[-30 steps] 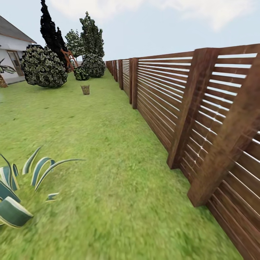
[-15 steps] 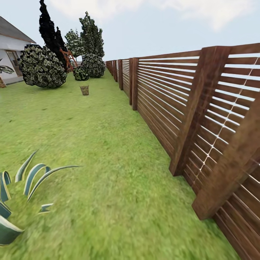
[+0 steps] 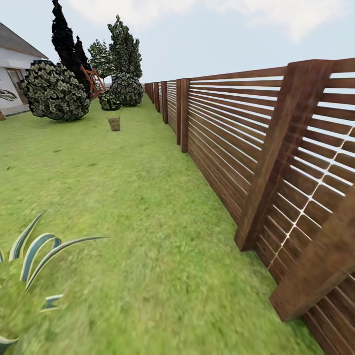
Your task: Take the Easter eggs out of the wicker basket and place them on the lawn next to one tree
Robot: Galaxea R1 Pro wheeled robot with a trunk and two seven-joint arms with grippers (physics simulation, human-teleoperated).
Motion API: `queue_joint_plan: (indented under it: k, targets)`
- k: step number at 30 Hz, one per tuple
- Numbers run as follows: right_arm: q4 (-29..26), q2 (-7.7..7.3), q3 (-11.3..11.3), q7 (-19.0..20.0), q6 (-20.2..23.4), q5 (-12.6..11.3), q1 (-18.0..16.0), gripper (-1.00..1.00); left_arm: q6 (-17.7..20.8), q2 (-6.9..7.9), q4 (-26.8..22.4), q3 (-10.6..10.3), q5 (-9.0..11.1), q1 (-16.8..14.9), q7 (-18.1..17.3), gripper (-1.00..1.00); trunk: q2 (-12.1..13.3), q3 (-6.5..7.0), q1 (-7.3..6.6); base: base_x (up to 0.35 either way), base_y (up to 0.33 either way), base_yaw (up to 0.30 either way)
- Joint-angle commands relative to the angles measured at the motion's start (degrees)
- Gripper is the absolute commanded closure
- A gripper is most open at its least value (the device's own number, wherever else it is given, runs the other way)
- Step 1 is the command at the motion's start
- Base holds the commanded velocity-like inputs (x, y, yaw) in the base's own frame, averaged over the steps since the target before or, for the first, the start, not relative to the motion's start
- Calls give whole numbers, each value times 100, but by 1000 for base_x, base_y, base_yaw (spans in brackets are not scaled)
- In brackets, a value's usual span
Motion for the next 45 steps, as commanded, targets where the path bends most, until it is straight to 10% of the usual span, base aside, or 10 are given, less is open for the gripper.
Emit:
queue_joint_plan:
  k: [1, 45]
  targets:
    - [4, -5, 23, -2, -17, 14, -3, -100, -3, 0, -5, -1, 1, 0, 2, -100, -2, -4, 3, 325, 0, 0]
    - [4, -13, 40, 1, -17, 31, -2, -100, -3, -52, 3, -1, -16, 0, 10, -100, -2, -4, 3, 325, 0, 26]
